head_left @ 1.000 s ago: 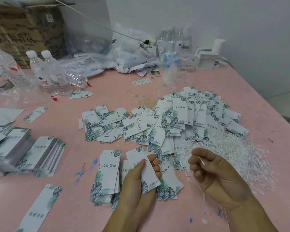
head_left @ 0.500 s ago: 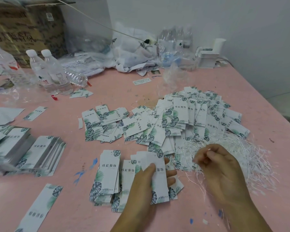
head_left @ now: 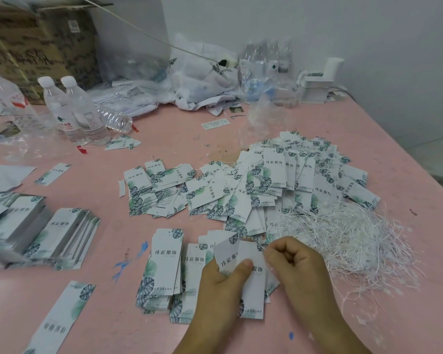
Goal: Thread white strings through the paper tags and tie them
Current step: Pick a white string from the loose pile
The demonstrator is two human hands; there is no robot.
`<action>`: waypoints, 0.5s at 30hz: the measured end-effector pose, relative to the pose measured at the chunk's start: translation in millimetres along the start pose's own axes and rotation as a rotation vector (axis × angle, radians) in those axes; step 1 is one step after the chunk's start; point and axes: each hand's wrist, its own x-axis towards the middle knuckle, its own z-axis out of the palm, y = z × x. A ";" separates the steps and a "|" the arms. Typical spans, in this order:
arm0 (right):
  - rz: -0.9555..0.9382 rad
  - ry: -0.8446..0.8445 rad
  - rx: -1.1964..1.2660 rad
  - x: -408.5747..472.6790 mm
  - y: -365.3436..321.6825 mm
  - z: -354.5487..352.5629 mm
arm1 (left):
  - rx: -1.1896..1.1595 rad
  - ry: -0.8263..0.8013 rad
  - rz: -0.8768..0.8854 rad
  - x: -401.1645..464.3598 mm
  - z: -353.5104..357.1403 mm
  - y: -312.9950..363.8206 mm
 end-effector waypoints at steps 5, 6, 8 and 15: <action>-0.037 0.018 -0.094 -2.1 0.7 2.2 | -0.011 -0.016 0.019 -1.5 0.7 1.2; -0.038 0.022 -0.109 -2.0 1.2 2.5 | -0.007 -0.030 0.027 -1.5 0.8 1.8; -0.038 0.025 -0.133 -1.9 1.0 2.8 | 0.006 -0.056 0.041 -2.4 1.0 2.2; -0.048 0.020 -0.155 -1.9 -0.9 2.1 | -0.132 -0.151 0.043 -6.4 5.2 9.8</action>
